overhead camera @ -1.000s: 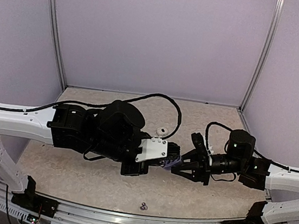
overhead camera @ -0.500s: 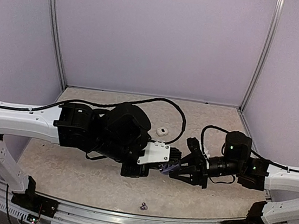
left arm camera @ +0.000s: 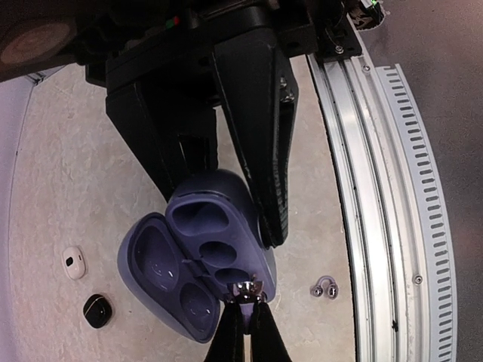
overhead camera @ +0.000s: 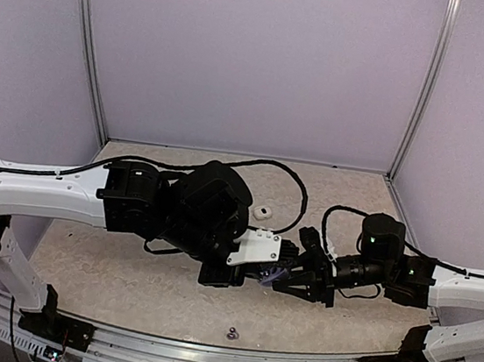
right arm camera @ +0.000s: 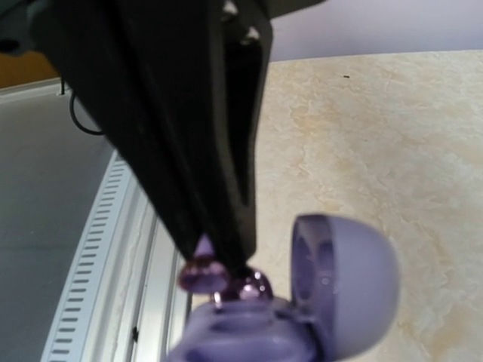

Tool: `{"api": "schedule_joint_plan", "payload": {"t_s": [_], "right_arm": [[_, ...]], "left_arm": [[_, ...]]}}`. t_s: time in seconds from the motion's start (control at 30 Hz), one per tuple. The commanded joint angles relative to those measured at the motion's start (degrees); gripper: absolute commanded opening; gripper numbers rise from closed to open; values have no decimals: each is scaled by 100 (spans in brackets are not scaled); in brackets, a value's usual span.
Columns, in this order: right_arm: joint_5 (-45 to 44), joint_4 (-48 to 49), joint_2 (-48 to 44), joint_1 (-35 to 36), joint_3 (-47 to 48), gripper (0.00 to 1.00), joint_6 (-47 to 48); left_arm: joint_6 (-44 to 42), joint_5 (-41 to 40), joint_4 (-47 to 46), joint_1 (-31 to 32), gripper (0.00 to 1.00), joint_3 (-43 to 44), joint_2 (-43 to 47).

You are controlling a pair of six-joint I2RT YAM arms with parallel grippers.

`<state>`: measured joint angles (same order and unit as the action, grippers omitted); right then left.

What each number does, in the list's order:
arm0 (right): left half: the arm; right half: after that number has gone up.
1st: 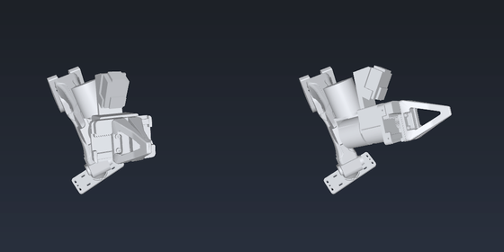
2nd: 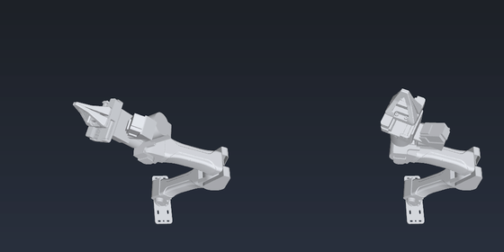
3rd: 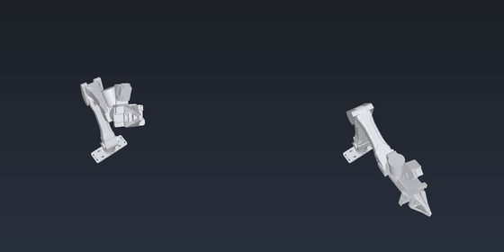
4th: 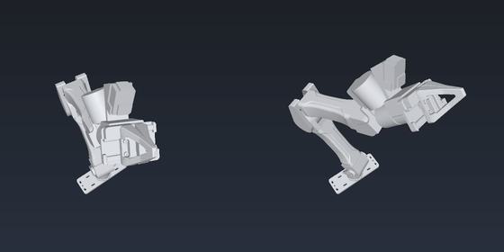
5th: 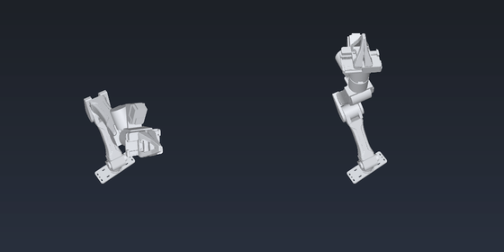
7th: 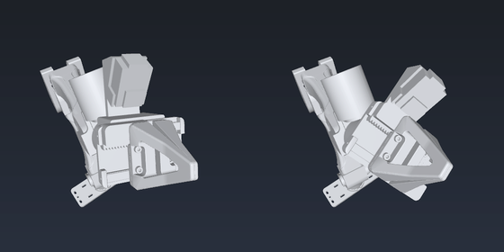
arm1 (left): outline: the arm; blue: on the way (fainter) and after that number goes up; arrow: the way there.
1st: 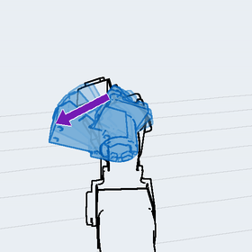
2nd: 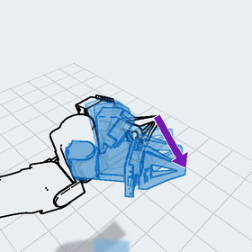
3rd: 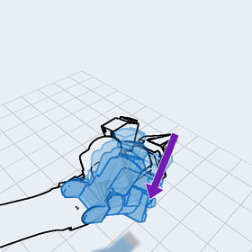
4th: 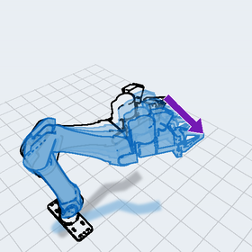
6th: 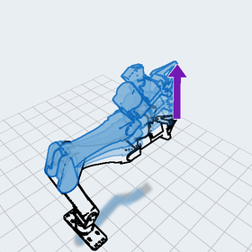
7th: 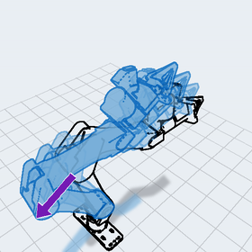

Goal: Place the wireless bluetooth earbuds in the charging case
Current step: Insert the left earbud into the left side groove of the charging case.

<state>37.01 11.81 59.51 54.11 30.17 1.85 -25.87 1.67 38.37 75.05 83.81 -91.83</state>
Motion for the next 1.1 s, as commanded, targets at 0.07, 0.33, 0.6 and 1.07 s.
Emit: {"api": "schedule_joint_plan", "payload": {"t_s": [0.07,0.33,0.6,1.07], "right_arm": [[77,322,-14,169,305,0,112],[82,338,-101,170,257,0,114],[50,427,-195,169,186,0,97],[27,509,-223,175,108,0,88]], "left_arm": [[-32,73,-103,-25,0,118,-201],[92,-42,-163,-52,1,43,-163],[251,-224,-268,-147,6,-67,-17],[284,-203,-337,-171,25,-53,10]]}}
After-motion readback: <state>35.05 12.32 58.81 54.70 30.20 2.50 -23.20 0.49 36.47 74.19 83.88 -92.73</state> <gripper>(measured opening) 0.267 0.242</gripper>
